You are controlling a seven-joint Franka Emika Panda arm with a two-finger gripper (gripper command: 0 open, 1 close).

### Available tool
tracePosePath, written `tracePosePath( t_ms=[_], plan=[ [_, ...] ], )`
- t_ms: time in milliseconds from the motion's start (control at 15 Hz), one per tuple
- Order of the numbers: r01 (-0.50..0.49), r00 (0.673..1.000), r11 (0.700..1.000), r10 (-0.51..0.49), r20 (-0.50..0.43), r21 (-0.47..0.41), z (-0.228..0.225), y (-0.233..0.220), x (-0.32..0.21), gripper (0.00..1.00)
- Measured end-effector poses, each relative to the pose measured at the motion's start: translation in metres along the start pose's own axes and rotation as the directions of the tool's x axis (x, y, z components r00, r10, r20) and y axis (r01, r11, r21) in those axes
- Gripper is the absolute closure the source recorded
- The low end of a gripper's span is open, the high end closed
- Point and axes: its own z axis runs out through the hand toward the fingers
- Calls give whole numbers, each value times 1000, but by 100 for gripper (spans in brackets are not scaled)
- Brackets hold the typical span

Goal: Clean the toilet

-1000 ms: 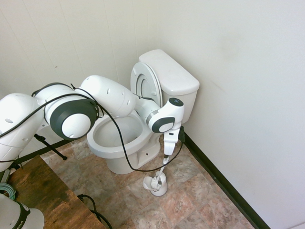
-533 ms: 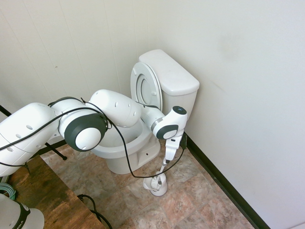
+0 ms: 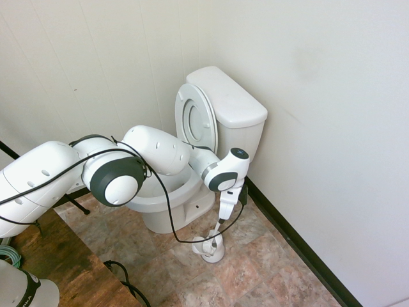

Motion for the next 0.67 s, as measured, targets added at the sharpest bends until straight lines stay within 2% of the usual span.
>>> tracePosePath(
  t_ms=[400, 467, 667],
  plan=[
    [-1, 1000, 1000, 1, -3, -12, 10, -3, -9, 0],
    [-3, 1000, 1000, 3, -5, -9, 11, -4, -9, 100],
    [-9, 1000, 1000, 9, -6, -3, 16, -8, -10, 100]
  ],
)
